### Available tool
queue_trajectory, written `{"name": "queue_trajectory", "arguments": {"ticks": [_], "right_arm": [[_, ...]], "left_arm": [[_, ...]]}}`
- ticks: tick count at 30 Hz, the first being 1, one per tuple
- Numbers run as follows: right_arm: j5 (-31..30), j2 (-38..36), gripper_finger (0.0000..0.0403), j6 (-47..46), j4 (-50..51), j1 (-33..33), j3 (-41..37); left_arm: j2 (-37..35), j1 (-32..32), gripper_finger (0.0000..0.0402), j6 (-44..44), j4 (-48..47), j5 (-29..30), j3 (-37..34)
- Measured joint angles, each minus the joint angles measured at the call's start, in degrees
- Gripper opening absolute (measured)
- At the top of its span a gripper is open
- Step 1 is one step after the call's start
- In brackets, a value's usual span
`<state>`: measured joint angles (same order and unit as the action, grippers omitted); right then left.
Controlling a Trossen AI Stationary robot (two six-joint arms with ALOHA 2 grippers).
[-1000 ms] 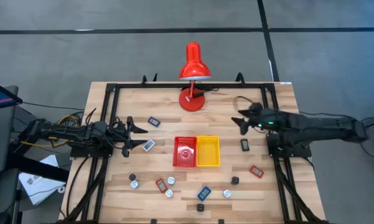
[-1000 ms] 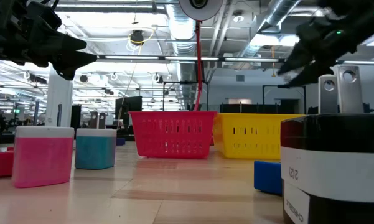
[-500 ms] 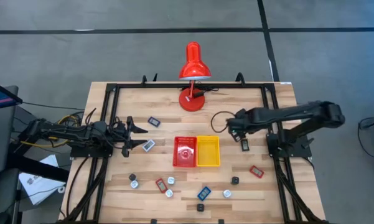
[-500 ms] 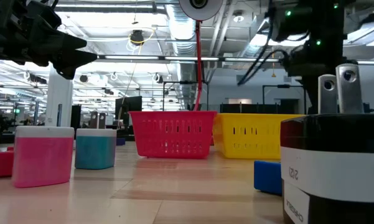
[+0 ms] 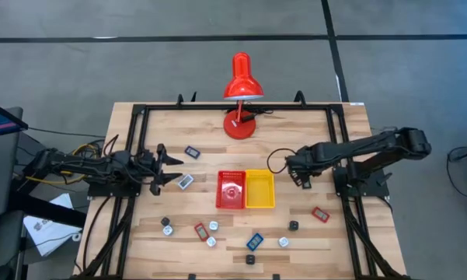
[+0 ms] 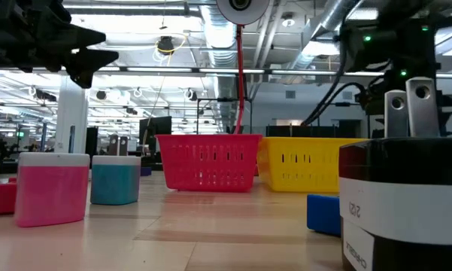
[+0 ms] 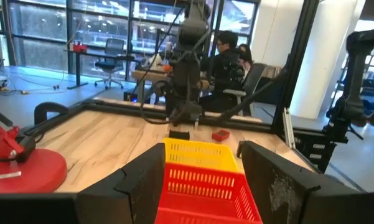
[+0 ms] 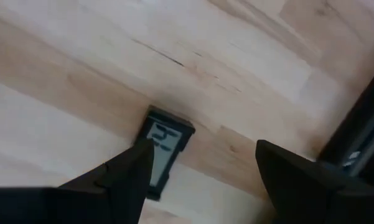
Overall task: Pick & Place Office items
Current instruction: Put the black digital timer into the yellow bin
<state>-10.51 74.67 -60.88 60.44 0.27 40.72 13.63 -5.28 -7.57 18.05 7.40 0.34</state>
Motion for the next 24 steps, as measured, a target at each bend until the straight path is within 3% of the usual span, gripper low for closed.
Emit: {"name": "queue_trajectory", "arguments": {"ticks": [11, 24], "right_arm": [[0.1, -4.4, 0.0276, -6.7, -5.7, 1.3, -2.8], [1.9, 3.9, 0.0276, -10.4, -8.9, 3.9, -2.7]], "left_arm": [[0.0, 0.0, 0.0208, 0.0, 2.7, 0.0, 0.0], [0.0, 0.0, 0.0208, 0.0, 2.9, 0.0, 0.0]]}}
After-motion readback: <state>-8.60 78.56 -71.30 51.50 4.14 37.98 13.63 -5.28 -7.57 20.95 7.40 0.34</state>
